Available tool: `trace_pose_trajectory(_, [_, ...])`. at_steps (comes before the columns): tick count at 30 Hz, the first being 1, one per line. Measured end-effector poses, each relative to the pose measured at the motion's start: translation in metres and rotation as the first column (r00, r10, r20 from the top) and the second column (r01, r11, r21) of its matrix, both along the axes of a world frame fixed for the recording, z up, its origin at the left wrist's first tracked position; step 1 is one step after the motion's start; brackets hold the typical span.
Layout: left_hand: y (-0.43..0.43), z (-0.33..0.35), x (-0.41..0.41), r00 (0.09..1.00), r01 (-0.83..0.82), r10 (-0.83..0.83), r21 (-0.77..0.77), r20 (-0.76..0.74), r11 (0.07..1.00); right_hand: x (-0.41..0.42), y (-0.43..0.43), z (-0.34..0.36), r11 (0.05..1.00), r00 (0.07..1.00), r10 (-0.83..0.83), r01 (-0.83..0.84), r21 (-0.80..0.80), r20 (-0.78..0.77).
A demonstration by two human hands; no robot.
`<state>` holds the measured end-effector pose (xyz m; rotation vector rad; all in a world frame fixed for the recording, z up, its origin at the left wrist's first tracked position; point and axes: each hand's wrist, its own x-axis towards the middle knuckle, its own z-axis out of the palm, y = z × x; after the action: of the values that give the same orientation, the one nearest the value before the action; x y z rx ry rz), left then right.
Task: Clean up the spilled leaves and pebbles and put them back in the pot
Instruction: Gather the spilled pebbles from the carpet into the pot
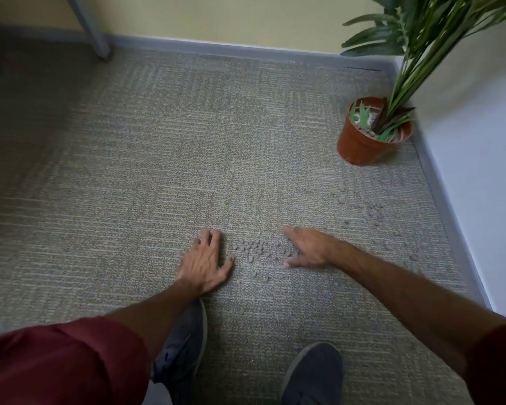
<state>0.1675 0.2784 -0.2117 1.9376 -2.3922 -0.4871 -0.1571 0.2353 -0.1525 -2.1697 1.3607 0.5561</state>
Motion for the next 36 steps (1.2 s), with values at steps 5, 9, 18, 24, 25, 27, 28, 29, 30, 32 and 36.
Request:
trace_pose_trajectory(5, [-0.015, 0.006, -0.021, 0.988, 0.134, -0.133, 0.015, -0.078, 0.991, 0.03, 0.017, -0.015, 0.974, 0.955, -0.213, 0.223, -0.027, 0.205])
trace_pose_trajectory(9, [-0.017, 0.009, -0.038, 0.976, 0.186, -0.18, 0.038, -0.125, 0.982, 0.039, 0.015, -0.017, 0.942, 0.906, -0.326, 0.334, 0.018, 0.268])
trace_pose_trajectory(18, [-0.029, 0.016, -0.052, 0.971, 0.175, -0.156, 0.098, -0.18, 0.98, 0.083, 0.009, -0.019, 0.951, 0.901, -0.299, 0.308, 0.02, 0.315])
trace_pose_trajectory(24, [-0.032, 0.017, -0.053, 0.97, 0.172, -0.154, 0.082, -0.189, 0.982, 0.086, 0.005, -0.018, 0.964, 0.912, -0.259, 0.262, 0.036, 0.319])
trace_pose_trajectory(25, [-0.032, 0.016, -0.053, 0.969, 0.177, -0.161, 0.07, -0.19, 0.982, 0.085, 0.005, -0.017, 0.966, 0.914, -0.254, 0.256, 0.039, 0.316])
trace_pose_trajectory(27, [-0.032, 0.014, -0.051, 0.965, 0.187, -0.173, 0.053, -0.196, 0.981, 0.085, 0.006, -0.016, 0.969, 0.921, -0.244, 0.245, 0.034, 0.305])
trace_pose_trajectory(28, [-0.032, 0.014, -0.05, 0.963, 0.188, -0.173, 0.054, -0.205, 0.981, 0.085, 0.006, -0.016, 0.969, 0.922, -0.241, 0.243, 0.032, 0.303])
trace_pose_trajectory(29, [-0.032, 0.014, -0.049, 0.961, 0.187, -0.17, 0.061, -0.217, 0.98, 0.085, 0.007, -0.016, 0.97, 0.921, -0.241, 0.243, 0.032, 0.305])
trace_pose_trajectory(30, [-0.032, 0.014, -0.048, 0.959, 0.189, -0.17, 0.066, -0.226, 0.98, 0.085, 0.007, -0.015, 0.971, 0.922, -0.237, 0.239, 0.033, 0.307])
trace_pose_trajectory(32, [-0.031, 0.016, -0.046, 0.955, 0.203, -0.184, 0.059, -0.233, 0.978, 0.084, 0.009, -0.015, 0.98, 0.934, -0.193, 0.199, 0.012, 0.302])
trace_pose_trajectory(36, [-0.031, 0.019, -0.043, 0.941, 0.267, -0.253, 0.031, -0.226, 0.963, 0.082, 0.017, -0.017, 0.993, 0.955, -0.096, 0.112, -0.04, 0.281])
